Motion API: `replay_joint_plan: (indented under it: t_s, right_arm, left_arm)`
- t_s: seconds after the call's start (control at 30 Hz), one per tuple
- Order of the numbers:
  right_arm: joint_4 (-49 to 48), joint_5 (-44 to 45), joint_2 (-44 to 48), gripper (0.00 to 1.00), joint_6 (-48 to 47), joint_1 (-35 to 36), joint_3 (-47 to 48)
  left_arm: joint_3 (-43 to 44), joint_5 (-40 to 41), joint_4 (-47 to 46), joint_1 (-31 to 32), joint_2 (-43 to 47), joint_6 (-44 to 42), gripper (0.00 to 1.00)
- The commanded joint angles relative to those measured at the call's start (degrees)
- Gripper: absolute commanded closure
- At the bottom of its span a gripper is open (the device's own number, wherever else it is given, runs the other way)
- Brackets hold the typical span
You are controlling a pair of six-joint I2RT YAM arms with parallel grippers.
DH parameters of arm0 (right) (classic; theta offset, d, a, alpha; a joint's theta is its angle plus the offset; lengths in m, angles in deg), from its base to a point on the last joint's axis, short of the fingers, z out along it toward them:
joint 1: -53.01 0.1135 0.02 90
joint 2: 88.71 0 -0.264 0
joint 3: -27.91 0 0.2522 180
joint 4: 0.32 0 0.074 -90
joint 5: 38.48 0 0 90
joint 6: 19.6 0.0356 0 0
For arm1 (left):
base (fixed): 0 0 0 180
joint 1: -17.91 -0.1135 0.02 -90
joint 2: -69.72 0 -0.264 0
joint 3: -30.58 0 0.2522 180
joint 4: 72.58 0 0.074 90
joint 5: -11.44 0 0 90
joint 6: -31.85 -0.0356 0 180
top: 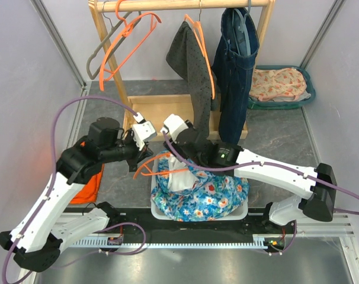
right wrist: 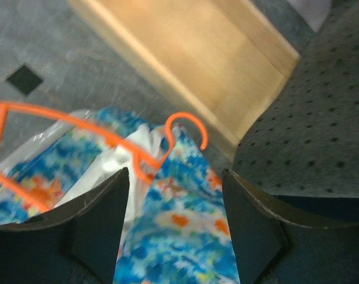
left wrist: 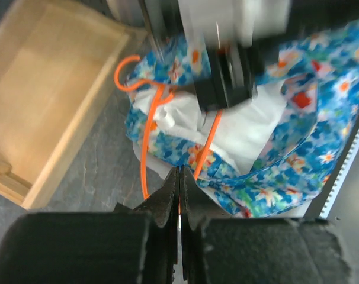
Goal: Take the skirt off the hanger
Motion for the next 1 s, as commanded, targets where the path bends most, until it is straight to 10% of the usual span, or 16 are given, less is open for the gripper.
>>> replay_joint_plan:
  t_s: [0.0,0.97]
  right_arm:
    - [-7.2,-0.8,3.6,0.30,3.7,-2.8,-3.4]
    - [-6.5,3.0,24.8,0.30,10.3,-5.2,-13.4]
  left_arm:
    - [-6.6,2.1,-7.2,0.2,0.2,-1.9,0.98]
    - [-21.8,6.4,-23.4,-0.7,-18.8,-6.2,0.98]
